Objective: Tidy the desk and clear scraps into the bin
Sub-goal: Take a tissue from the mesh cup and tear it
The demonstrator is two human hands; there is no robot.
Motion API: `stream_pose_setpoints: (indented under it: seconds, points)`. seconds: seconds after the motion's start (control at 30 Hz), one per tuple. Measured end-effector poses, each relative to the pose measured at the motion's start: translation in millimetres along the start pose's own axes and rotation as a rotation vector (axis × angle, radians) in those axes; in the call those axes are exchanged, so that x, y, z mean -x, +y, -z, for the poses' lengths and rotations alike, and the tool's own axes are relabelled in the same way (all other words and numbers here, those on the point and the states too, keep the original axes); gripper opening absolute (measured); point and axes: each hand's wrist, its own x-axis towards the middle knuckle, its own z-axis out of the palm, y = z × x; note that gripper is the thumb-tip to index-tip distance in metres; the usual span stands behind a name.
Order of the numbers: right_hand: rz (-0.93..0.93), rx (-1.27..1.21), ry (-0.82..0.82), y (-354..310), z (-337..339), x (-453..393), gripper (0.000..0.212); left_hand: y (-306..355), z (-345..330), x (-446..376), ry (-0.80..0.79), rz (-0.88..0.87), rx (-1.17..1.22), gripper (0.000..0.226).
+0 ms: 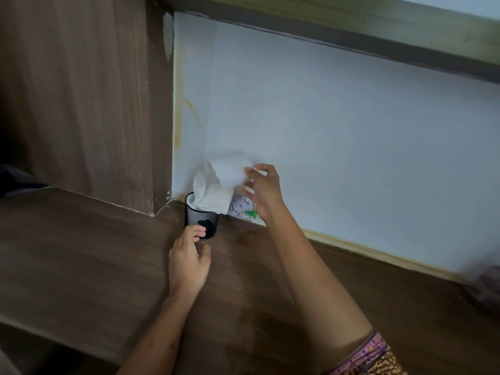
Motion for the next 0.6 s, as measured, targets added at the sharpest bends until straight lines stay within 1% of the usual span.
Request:
stream_pose_setpoints:
  seconds: [0.03, 0.07, 0.1, 0.17, 0.2, 0.3, 0.4, 0.53, 0.6]
  points:
    - [0.000, 0.087, 0.077, 7.2, 1.2, 0.9, 0.016, -0.3, -0.1, -0.3, -0.006, -0.001, 0.005, 0.037]
    - [-0.004, 0.143, 0.120, 15.3, 2.0, 2.9, 0.019, -0.4, 0.2, -0.1, -0.011, -0.003, 0.009, 0.037]
    - [-0.007, 0.181, 0.120, 23.2, 2.0, 4.5, 0.025, -0.3, 0.3, 0.1, -0.015, -0.007, 0.013, 0.038]
    - [0.009, 0.249, 0.059, 38.1, -1.2, 5.5, 0.033, -0.4, 1.3, 0.4, -0.017, -0.014, 0.016, 0.039]
    - [0.053, 0.322, 0.025, 44.3, -3.2, 4.5, 0.033, -0.3, 1.4, 0.7, -0.016, -0.014, 0.017, 0.039]
    - [0.286, 0.631, -0.067, 50.3, -12.4, 4.1, 0.027, 1.0, 1.3, 0.8, -0.017, -0.016, 0.015, 0.038]
    - [0.449, 0.812, -0.182, 52.1, -20.4, -1.0, 0.025, 0.9, 1.2, 0.5, -0.018, -0.019, 0.009, 0.038]
    - [0.489, 1.073, -0.308, 50.0, -34.3, -9.5, 0.032, 2.2, 0.3, 0.4, -0.011, -0.017, 0.013, 0.037]
    - [0.497, 1.193, -0.313, 51.3, -41.8, -16.5, 0.036, 2.4, 0.0, -0.1, -0.012, -0.015, 0.014, 0.037]
